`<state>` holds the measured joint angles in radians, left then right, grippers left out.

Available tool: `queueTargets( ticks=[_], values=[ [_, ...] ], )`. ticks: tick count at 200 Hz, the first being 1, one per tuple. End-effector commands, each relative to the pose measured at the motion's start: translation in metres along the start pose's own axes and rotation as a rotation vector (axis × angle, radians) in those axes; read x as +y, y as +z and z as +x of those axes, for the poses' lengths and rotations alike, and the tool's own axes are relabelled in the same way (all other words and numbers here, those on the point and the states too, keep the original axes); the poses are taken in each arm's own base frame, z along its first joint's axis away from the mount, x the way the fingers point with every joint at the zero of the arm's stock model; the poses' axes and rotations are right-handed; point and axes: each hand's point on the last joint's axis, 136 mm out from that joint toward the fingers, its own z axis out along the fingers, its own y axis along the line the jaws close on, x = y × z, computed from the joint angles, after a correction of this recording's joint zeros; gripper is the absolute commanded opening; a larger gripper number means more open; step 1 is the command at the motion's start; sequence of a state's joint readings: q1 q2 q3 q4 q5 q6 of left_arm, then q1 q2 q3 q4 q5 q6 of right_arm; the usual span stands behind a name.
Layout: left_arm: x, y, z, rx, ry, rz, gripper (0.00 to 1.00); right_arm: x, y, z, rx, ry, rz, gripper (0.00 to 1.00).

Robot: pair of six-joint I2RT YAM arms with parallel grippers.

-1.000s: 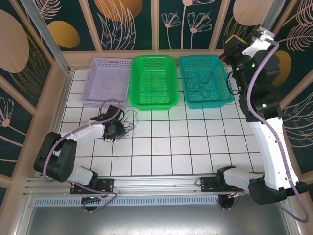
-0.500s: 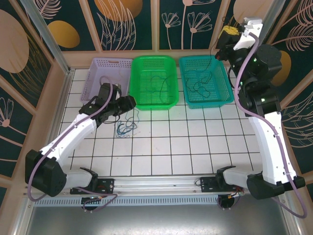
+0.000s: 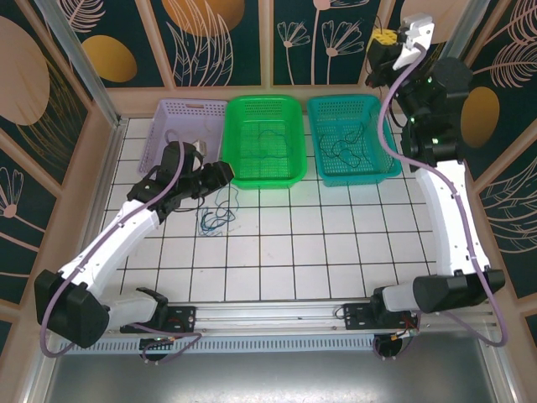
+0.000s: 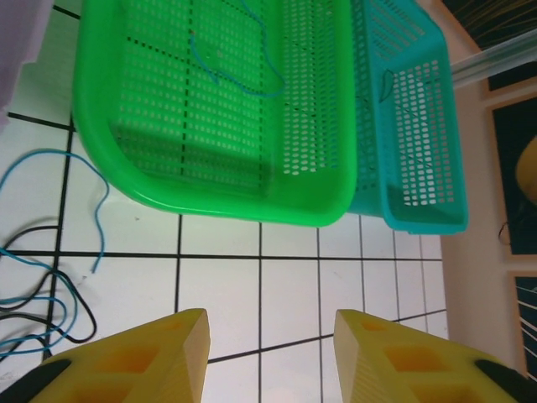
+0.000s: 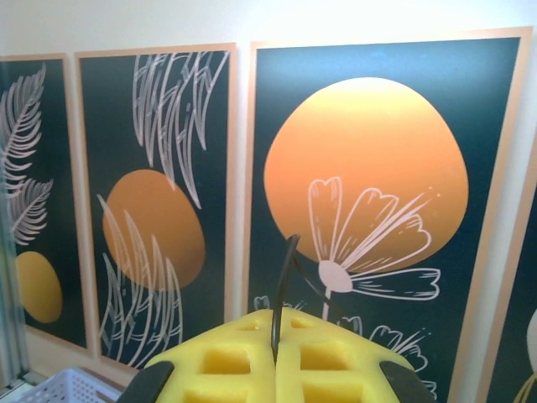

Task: Untangle the cables

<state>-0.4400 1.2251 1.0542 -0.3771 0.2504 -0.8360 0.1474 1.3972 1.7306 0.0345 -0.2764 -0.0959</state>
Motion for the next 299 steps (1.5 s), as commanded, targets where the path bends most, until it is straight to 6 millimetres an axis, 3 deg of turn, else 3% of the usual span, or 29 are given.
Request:
queueTargets(
  ticks=[1,38,65,123,155,198,215,226,247,282,299],
  values=[
    [-0.023,-0.006,0.004,0.005,-0.004,0.102,0.45,-0.009,0.004,-0.037,-0.106,-0.024,0.003,0.00],
    [-0.037,-0.011,0.008,0.014,-0.015,0.148,0.45,-0.044,0.022,-0.029,-0.087,-0.026,0.088,0.00],
    [-0.041,-0.015,0.011,0.020,-0.020,0.162,0.45,-0.064,0.031,-0.001,-0.054,0.010,0.124,0.00],
    [-0.040,-0.026,0.015,0.017,-0.033,0.168,0.45,-0.076,0.034,0.063,0.047,0.116,0.169,0.00],
    [-0.039,-0.029,0.014,0.005,-0.037,0.163,0.46,-0.087,0.030,0.123,0.160,0.181,0.238,0.00],
    [-0.041,-0.028,0.013,0.008,-0.043,0.167,0.46,-0.097,0.033,0.253,0.465,0.349,0.304,0.00],
    [-0.038,-0.028,0.015,0.013,-0.052,0.153,0.46,-0.100,0.035,0.284,0.569,0.426,0.336,0.22],
    [-0.031,-0.027,0.016,0.015,-0.063,0.121,0.46,-0.103,0.035,0.290,0.603,0.461,0.366,0.35],
    [-0.010,-0.028,0.019,0.007,-0.095,0.025,0.48,-0.106,0.034,0.272,0.568,0.493,0.396,0.50],
    [0.043,-0.030,0.030,0.018,-0.143,-0.225,0.58,-0.090,0.020,0.224,0.490,0.519,0.388,0.52],
    [0.080,-0.026,0.043,0.082,-0.193,-0.335,0.60,-0.054,0.000,0.214,0.483,0.544,0.354,0.48]
  ],
)
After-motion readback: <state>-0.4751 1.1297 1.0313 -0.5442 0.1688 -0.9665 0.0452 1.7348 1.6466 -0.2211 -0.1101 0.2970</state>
